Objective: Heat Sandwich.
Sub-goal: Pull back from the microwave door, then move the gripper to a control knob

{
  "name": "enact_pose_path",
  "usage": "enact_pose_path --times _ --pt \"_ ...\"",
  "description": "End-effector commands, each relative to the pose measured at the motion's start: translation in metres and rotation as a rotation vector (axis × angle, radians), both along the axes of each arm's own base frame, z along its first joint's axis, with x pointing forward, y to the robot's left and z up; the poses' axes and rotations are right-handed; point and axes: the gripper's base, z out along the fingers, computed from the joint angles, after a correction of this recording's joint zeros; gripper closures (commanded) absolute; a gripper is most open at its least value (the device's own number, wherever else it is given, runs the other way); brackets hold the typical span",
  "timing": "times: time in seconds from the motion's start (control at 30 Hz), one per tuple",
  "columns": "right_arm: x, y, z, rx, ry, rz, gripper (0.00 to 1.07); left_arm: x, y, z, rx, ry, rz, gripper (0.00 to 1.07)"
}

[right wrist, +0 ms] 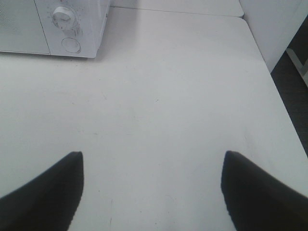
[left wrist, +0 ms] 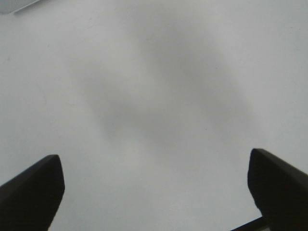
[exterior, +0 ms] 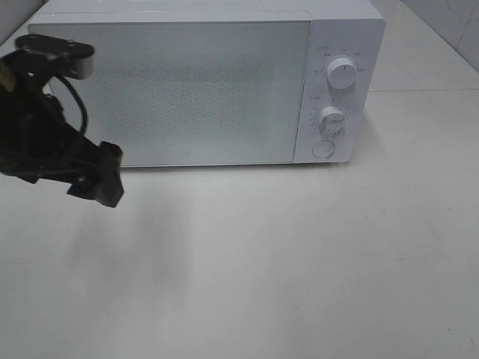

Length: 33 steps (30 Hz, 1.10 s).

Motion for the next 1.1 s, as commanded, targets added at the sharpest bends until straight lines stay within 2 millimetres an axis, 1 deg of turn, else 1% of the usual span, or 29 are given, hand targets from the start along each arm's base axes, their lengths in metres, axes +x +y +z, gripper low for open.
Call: enact_pose_path --times 0.03,0.07,0.1,0.13,0.23,0.27,0.3,0.33,0.37,0.4,0.43,0.47,0.53,0.57,0.6,0.63,0.67,0.7,0.73,0.77,0.8,0.83,0.9,0.93,0.97,1.0,1.03,1.07,1.1 --pt "-0.003 0.000 0.000 0.006 -0.034 -0.007 0.31 -0.003 0.025 0.008 -0.041 -0.007 0.083 0.09" --pt "-0.003 0.000 0.000 0.006 -0.034 -0.007 0.31 -0.003 0.033 0.011 -0.045 -0.017 0.110 0.09" --pt "-0.003 0.000 0.000 0.006 -0.034 -0.007 0.31 -0.007 0.049 0.013 -0.048 -0.027 0.159 0.09" --pt "-0.003 0.000 0.000 0.006 -0.034 -0.007 0.31 -0.007 0.049 0.013 -0.048 -0.027 0.159 0.09" --pt "-0.003 0.000 0.000 0.006 -0.034 -0.007 0.31 -0.015 0.073 0.017 -0.052 -0.043 0.235 0.09" --pt "-0.003 0.000 0.000 0.006 -0.034 -0.007 0.31 -0.024 0.088 0.018 -0.052 -0.048 0.286 0.09" --pt "-0.003 0.000 0.000 0.006 -0.034 -0.007 0.31 -0.029 0.094 0.018 -0.052 -0.049 0.310 0.09" --pt "-0.003 0.000 0.000 0.006 -0.034 -0.007 0.31 -0.029 0.094 0.018 -0.052 -0.049 0.310 0.09" --pt "-0.003 0.000 0.000 0.006 -0.034 -0.007 0.31 -0.034 0.100 0.018 -0.051 -0.050 0.329 0.09" --pt "-0.003 0.000 0.000 0.006 -0.034 -0.007 0.31 -0.045 0.110 0.018 -0.041 -0.052 0.360 0.09" --pt "-0.003 0.000 0.000 0.006 -0.034 -0.007 0.31 -0.050 0.114 0.018 -0.030 -0.049 0.370 0.09" --pt "-0.003 0.000 0.000 0.006 -0.034 -0.007 0.31 -0.050 0.114 0.018 -0.030 -0.049 0.370 0.09" --pt "-0.003 0.000 0.000 0.006 -0.034 -0.007 0.31 -0.062 0.121 0.019 -0.027 -0.041 0.397 0.09" --pt "-0.003 0.000 0.000 0.006 -0.034 -0.007 0.31 -0.075 0.125 0.021 -0.028 -0.045 0.412 0.09" --pt "-0.003 0.000 0.000 0.006 -0.034 -0.007 0.31 -0.081 0.126 0.023 -0.031 -0.053 0.415 0.09" --pt "-0.003 0.000 0.000 0.006 -0.034 -0.007 0.31 -0.081 0.126 0.023 -0.031 -0.053 0.415 0.09" --pt "-0.003 0.000 0.000 0.006 -0.034 -0.007 0.31 -0.087 0.127 0.023 -0.030 -0.050 0.415 0.09" --pt "-0.003 0.000 0.000 0.006 -0.034 -0.007 0.31 -0.098 0.128 0.025 -0.033 -0.062 0.415 0.09" --pt "-0.003 0.000 0.000 0.006 -0.034 -0.007 0.31 -0.105 0.129 0.027 -0.037 -0.071 0.415 0.09" --pt "-0.003 0.000 0.000 0.006 -0.034 -0.007 0.31 -0.105 0.129 0.027 -0.037 -0.071 0.415 0.09" --pt "-0.003 0.000 0.000 0.006 -0.034 -0.007 0.31 -0.111 0.130 0.028 -0.040 -0.081 0.415 0.09" --pt "-0.003 0.000 0.000 0.006 -0.034 -0.007 0.31 -0.123 0.131 0.031 -0.047 -0.105 0.412 0.09" --pt "-0.003 0.000 0.000 0.006 -0.034 -0.007 0.31 -0.135 0.133 0.030 -0.047 -0.127 0.396 0.09" --pt "-0.003 0.000 0.000 0.006 -0.034 -0.007 0.31 -0.135 0.133 0.030 -0.047 -0.127 0.396 0.09" --pt "-0.003 0.000 0.000 0.006 -0.034 -0.007 0.31 -0.142 0.133 0.030 -0.045 -0.139 0.384 0.09" --pt "-0.003 0.000 0.000 0.006 -0.034 -0.007 0.31 -0.152 0.134 0.028 -0.053 -0.167 0.364 0.09" --pt "-0.003 0.000 0.000 0.006 -0.034 -0.007 0.31 -0.157 0.134 0.027 -0.060 -0.184 0.363 0.09" --pt "-0.003 0.000 0.000 0.006 -0.034 -0.007 0.31 -0.157 0.134 0.027 -0.060 -0.184 0.363 0.09" --pt "-0.003 0.000 0.000 0.006 -0.034 -0.007 0.31 -0.162 0.135 0.027 -0.068 -0.207 0.363 0.09"
